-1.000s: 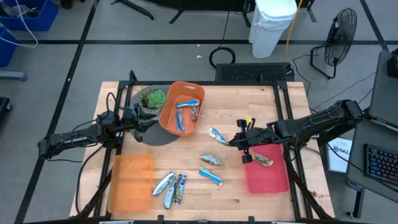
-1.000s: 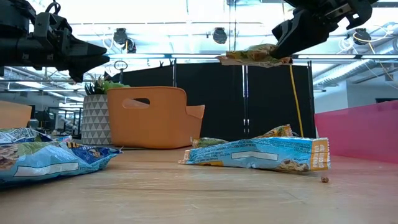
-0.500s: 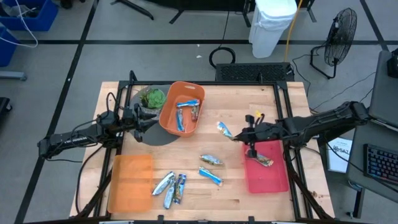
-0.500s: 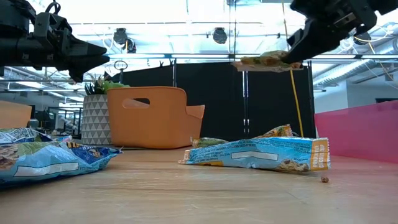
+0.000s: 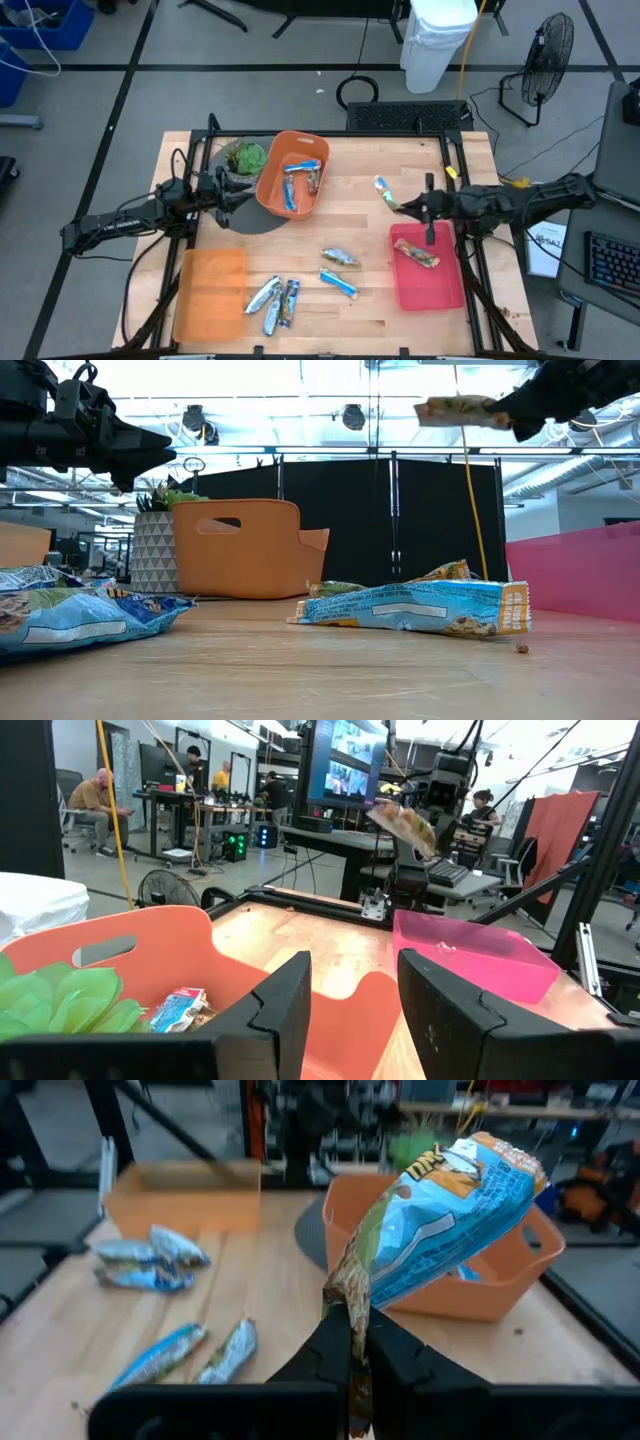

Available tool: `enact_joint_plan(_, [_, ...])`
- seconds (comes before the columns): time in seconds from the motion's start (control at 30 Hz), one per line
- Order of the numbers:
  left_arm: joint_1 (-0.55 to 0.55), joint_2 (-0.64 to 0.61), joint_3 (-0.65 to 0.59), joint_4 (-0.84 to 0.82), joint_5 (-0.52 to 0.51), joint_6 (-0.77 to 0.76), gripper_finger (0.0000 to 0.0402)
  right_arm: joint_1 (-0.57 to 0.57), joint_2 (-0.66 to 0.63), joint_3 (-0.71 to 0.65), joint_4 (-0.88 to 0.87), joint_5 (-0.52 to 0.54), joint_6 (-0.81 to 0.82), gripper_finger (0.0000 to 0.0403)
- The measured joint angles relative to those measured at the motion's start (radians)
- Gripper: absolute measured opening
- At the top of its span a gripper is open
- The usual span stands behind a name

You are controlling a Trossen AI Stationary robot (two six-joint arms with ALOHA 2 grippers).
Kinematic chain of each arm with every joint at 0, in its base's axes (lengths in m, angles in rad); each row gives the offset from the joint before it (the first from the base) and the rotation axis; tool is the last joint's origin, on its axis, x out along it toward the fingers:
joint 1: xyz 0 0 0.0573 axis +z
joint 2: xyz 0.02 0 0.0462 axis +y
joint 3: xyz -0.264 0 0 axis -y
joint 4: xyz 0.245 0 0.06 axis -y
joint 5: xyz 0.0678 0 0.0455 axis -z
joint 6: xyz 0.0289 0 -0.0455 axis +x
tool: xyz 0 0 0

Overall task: Pick and place Granola Bars by type
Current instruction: Put the yellow granola bar into the red bin

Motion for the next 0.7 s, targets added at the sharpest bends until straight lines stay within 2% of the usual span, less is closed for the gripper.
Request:
enact_joint_plan(0.37, [0.000, 0.000, 0.000, 0.000, 0.000, 0.000, 0.0154, 0.000, -0.259, -0.078, 0.009, -0.004, -0.011, 0.0005])
enact_joint_plan(0.7, [0.000, 0.000, 0.000, 0.000, 0.000, 0.000, 0.0154, 0.000, -0.358, -0.153, 0.043, -0.008, -0.019, 0.0006])
